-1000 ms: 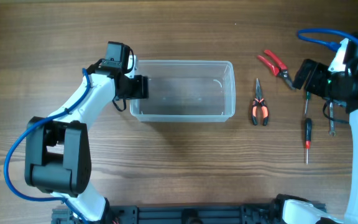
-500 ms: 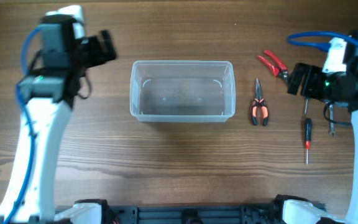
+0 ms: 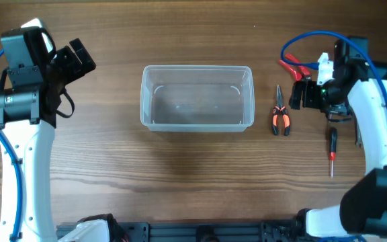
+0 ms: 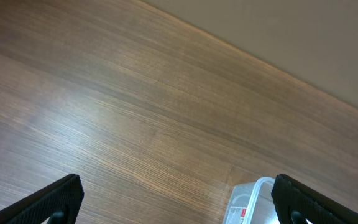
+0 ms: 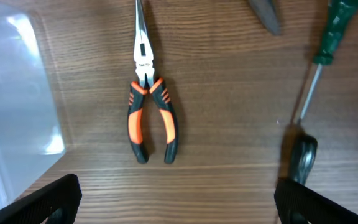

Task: Pack container
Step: 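Grasp the orange-black needle-nose pliers with the right gripper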

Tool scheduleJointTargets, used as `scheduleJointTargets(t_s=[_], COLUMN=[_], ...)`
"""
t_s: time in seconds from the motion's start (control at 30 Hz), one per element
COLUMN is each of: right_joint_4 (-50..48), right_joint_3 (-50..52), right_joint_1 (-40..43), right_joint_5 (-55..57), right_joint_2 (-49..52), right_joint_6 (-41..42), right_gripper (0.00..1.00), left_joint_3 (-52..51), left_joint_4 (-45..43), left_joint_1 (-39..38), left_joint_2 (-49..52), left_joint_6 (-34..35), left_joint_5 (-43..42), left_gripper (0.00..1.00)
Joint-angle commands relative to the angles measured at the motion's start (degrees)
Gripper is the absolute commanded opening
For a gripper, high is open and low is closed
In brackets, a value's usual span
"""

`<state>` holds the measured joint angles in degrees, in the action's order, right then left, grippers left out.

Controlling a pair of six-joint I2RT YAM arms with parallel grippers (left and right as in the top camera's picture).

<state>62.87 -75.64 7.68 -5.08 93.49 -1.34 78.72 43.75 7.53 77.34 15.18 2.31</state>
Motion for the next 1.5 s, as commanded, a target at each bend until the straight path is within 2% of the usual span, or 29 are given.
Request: scheduleJointTargets(t_s=[0.0, 0.37, 0.9, 1.07, 1.13, 1.2, 1.3, 1.47], right_joint_4=[-1.68, -14.03, -18.95, -20.26, -20.33, -20.24, -20.20, -20.04], right_joint_3=[2.01, 13.16, 13.46, 13.46, 13.46, 13.46, 13.46, 13.46], right_joint_1=[-0.24, -0.22, -0.24, -0.24, -0.22, -0.22, -0.24, -0.24], right_joint_5=[0.35, 1.01, 2.49, 2.54, 2.51, 2.51, 2.49, 2.49], right_joint_2=[2.73, 4.66, 16.74, 16.83, 16.83, 16.83, 16.83, 16.83], right_joint_6=[-5.42, -10.51, -10.47, -7.74, -7.32, -7.10, -5.92, -5.53], right_gripper=[1.00, 1.00, 0.98, 0.80, 0.65, 0.55, 0.32, 0.27], left_joint_3=[0.48, 0.48, 0.48, 0.48, 0.48, 0.48, 0.48, 0.48], left_joint_4=[0.31, 0.39, 0.48, 0.50, 0.50, 0.50, 0.50, 0.48], left_joint_1=[0.26, 0.26, 0.33, 0.33, 0.33, 0.33, 0.33, 0.33], left_joint_2=[-0.42, -0.42, -0.42, -0.42, -0.42, -0.42, -0.42, -0.42], left_joint_6=[0.70, 0.70, 0.72, 0.72, 0.72, 0.72, 0.72, 0.72], left_joint_5=[0.15, 0.15, 0.15, 0.15, 0.15, 0.15, 0.15, 0.15], left_gripper=[1.00, 1.00, 1.00, 1.00, 1.00, 1.00, 1.00, 1.00])
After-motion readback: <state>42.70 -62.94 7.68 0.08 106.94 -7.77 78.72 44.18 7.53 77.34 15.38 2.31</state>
